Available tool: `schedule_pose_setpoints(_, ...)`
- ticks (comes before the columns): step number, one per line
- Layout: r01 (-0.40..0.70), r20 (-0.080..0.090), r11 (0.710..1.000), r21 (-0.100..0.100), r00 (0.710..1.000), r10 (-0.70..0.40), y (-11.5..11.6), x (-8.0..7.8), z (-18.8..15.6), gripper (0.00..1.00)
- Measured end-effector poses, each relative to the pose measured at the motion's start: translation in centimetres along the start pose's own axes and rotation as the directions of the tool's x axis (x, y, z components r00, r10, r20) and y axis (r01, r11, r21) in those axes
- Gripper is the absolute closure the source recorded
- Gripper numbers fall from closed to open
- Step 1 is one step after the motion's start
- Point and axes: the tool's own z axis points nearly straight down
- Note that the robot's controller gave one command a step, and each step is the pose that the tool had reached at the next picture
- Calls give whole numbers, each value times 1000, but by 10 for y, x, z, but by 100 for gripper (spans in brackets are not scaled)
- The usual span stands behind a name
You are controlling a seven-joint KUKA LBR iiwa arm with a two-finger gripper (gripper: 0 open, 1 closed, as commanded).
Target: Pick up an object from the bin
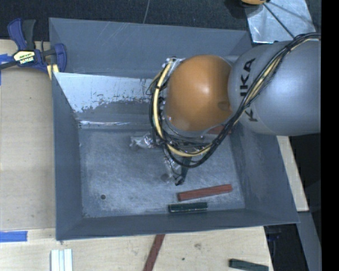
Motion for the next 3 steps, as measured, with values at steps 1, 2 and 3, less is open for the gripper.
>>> schedule_pose_setpoints(1, 18, 1, 1000, 6, 1000, -18, -16, 5, 33, 0)
schedule_pose_setpoints(2, 161, -4, 987, -7, 987, -161, -10, 15, 42, 0)
schedule_pose_setpoints(3, 204, -3, 979, -4, 979, -204, -24, 77, 15, 0)
